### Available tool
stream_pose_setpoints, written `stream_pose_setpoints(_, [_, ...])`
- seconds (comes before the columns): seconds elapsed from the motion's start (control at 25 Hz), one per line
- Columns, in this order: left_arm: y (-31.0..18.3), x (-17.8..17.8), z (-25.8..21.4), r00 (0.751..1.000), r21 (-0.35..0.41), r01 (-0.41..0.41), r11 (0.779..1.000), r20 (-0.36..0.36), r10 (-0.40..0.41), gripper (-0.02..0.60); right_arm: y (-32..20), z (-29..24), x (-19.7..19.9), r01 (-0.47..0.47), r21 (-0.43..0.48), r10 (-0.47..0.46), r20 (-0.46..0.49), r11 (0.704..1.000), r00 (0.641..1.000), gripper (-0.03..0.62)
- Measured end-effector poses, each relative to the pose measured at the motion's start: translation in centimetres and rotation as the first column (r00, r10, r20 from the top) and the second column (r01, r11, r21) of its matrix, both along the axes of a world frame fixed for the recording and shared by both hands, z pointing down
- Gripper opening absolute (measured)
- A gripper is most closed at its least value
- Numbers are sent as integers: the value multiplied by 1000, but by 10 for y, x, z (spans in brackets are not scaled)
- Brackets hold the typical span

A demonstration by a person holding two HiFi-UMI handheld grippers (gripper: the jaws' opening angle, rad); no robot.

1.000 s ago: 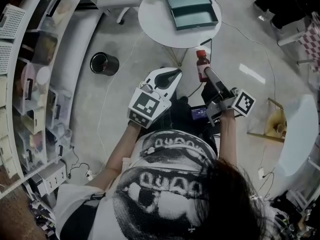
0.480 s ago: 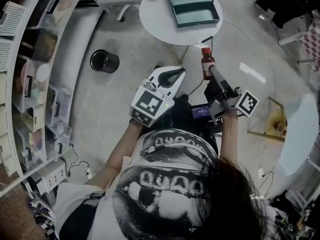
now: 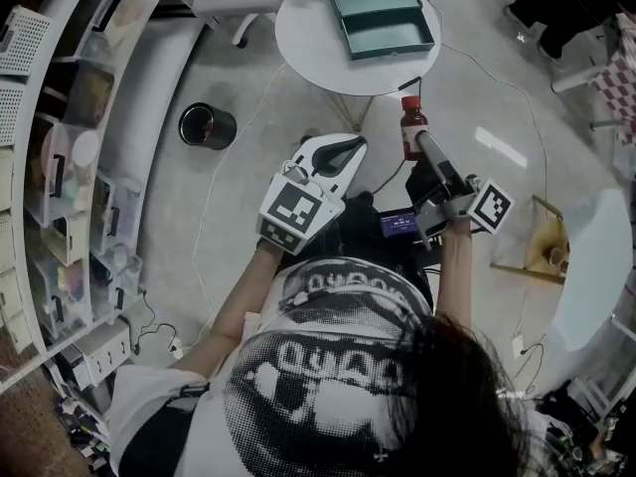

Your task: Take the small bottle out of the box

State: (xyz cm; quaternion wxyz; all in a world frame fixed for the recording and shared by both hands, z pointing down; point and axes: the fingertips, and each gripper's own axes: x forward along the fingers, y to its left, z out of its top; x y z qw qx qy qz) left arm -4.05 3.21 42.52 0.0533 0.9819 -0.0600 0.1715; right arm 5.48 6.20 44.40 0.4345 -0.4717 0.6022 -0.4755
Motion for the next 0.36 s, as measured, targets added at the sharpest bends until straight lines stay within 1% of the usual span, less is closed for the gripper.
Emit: stream_pose_setpoints(0.36, [-7, 5, 1, 1000, -3, 8, 1000, 1, -8, 14, -2, 2, 5, -4, 0, 4, 9, 1000, 1000, 216])
